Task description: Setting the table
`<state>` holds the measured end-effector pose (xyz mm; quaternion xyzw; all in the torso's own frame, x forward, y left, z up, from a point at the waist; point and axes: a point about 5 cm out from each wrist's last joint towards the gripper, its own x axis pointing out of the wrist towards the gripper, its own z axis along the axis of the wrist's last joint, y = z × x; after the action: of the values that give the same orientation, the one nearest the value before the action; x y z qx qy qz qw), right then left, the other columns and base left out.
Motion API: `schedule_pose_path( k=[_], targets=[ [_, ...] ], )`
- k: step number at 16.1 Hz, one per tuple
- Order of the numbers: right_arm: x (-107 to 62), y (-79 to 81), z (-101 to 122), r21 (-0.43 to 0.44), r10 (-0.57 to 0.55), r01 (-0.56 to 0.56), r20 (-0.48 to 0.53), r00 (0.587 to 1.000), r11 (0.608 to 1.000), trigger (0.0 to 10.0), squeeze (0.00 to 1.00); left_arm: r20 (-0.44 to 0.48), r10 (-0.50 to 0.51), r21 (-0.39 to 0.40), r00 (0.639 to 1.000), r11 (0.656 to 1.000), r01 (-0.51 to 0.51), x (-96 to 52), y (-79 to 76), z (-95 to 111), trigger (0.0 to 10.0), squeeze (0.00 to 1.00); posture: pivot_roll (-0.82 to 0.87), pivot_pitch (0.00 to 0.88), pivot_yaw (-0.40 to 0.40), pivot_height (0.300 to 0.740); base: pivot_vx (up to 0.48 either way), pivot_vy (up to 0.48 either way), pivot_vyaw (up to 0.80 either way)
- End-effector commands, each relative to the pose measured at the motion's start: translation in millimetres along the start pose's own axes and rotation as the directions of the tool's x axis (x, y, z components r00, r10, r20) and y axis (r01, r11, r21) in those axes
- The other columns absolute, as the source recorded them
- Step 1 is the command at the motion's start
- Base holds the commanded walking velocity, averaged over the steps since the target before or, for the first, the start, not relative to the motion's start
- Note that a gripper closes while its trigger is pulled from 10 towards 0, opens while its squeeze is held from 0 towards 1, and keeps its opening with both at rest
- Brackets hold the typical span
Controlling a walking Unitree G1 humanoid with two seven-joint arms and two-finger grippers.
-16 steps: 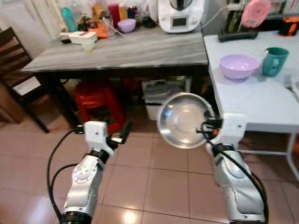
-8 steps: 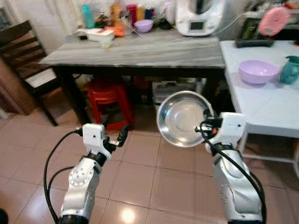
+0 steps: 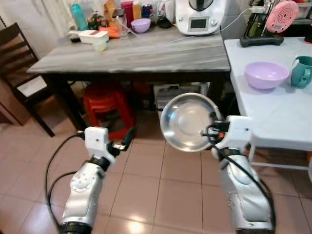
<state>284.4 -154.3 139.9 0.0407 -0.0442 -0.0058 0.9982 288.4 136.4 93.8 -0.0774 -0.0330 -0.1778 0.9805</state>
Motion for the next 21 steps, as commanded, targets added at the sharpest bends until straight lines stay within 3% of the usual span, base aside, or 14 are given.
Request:
schedule_pose_path(
  k=[1, 10, 19, 21],
  targets=[
    [1.8, 6.9, 4.2, 0.016, 0.016, -0.016, 0.025, 1.0, 1.0, 10.0, 0.0, -0.001, 0.007, 0.02, 1.0, 1.0, -0.006, -2.8, 6.5, 1.5, 10.0, 0.0, -0.08, 0.0, 0.106, 0.74, 0.33, 0.0, 0.0],
    [2.2, 7.8, 4.0, 0.026, 0.012, -0.013, 0.032, 0.999, 1.0, 10.0, 0.0, -0.003, -0.006, 0.023, 1.0, 1.0, 0.006, -1.9, 4.9, 1.3, 10.0, 0.0, -0.08, 0.0, 0.112, 0.74, 0.33, 0.0, 0.37],
    [2.1, 5.8, 3.0, 0.05, -0.01, 0.008, 0.026, 1.0, 0.999, 10.0, 0.0, -0.002, -0.025, 0.024, 1.0, 0.999, 0.025, 0.7, 1.0, 1.3, 10.0, 0.0, -0.08, 0.0, 0.116, 0.74, 0.33, 0.0, 0.0],
    [2.3, 5.3, 2.6, 0.052, -0.01, 0.008, 0.023, 1.0, 0.999, 10.0, 0.0, -0.001, -0.027, 0.024, 1.0, 0.999, 0.027, 1.5, 0.6, 1.5, 10.0, 0.0, -0.08, 0.0, 0.117, 0.74, 0.332, 0.0, -0.8]
  ],
)
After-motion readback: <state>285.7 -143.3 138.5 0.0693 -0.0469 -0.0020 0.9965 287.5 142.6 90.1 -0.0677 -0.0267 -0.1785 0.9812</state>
